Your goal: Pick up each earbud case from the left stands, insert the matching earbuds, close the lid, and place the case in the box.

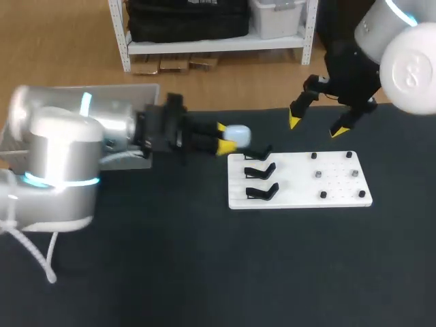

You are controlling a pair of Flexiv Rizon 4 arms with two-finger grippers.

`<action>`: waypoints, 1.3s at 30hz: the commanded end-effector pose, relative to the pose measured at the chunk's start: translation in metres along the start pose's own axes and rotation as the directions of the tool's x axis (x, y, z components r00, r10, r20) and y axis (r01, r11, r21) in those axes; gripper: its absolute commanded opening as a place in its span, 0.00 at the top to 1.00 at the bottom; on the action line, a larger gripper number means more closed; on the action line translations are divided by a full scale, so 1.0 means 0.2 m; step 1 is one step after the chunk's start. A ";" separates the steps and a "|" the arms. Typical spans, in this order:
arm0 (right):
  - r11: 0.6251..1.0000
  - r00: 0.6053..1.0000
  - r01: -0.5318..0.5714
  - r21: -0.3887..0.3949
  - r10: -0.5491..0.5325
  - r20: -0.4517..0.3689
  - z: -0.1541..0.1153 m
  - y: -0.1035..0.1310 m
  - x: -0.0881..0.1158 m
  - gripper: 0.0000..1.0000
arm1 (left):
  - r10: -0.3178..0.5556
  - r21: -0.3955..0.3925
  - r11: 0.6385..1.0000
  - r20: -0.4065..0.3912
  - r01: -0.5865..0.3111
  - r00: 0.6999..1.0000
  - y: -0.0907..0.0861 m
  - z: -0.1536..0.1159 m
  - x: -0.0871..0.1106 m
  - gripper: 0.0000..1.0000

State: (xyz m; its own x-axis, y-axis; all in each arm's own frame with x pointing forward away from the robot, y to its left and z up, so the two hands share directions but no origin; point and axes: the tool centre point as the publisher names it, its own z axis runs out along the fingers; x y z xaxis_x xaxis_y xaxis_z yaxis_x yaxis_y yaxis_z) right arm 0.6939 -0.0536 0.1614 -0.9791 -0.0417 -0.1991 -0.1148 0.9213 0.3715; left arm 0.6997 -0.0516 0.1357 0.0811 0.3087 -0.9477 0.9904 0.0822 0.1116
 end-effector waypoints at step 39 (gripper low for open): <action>1.000 1.000 -0.002 0.004 0.002 0.023 0.00 0.00 0.02 0.00 | -0.473 -0.490 0.808 -0.207 0.328 0.856 0.94 -1.11 0.72 0.73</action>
State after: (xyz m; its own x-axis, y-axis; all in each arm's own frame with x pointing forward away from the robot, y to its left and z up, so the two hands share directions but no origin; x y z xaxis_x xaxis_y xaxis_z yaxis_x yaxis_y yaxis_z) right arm 0.6930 -0.0535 0.1609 -0.9762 -0.0352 -0.2140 -0.1143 0.9220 0.3699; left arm 0.8616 0.2173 0.0858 -0.4019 0.3985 -0.8244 0.7578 0.6501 -0.0553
